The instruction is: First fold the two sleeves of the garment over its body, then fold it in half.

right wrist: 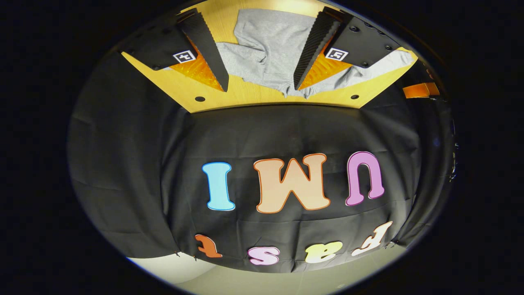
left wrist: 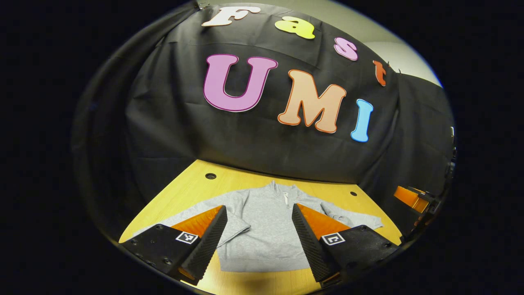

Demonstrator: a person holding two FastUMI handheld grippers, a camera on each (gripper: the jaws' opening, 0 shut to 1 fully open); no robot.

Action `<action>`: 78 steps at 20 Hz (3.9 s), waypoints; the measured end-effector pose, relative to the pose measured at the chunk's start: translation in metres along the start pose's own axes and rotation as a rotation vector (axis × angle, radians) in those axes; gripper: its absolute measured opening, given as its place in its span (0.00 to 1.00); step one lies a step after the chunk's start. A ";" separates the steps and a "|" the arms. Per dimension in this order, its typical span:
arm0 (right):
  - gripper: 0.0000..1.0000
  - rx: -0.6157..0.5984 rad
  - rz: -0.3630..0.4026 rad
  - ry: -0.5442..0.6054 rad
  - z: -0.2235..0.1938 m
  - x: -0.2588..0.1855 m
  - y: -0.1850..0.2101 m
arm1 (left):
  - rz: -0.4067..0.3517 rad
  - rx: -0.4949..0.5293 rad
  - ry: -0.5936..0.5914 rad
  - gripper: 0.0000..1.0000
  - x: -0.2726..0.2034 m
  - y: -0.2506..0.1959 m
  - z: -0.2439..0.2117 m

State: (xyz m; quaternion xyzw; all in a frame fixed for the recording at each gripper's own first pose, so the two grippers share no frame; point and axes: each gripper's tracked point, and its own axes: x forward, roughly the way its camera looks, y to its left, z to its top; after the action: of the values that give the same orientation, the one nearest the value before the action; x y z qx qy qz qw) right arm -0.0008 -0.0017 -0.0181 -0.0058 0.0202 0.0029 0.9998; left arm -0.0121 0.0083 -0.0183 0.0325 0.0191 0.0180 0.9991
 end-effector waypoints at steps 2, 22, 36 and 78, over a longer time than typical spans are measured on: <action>0.98 -0.007 0.000 0.002 -0.002 -0.001 0.000 | -0.017 -0.002 0.016 0.93 0.000 -0.005 -0.005; 0.96 0.098 -0.325 0.186 -0.069 0.073 -0.206 | -0.008 -0.007 0.074 0.93 0.020 -0.026 -0.020; 0.96 0.142 -0.438 0.470 -0.224 0.124 -0.304 | 0.026 -0.021 0.140 0.93 0.035 -0.033 -0.037; 0.08 0.155 -0.201 0.467 -0.149 0.158 -0.158 | 0.151 -0.041 0.171 0.93 -0.002 0.038 -0.061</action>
State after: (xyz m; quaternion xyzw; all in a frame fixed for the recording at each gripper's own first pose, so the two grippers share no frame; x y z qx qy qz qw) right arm 0.1524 -0.1605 -0.1717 0.0681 0.2499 -0.0995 0.9607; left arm -0.0174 0.0504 -0.0762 0.0117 0.1014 0.0964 0.9901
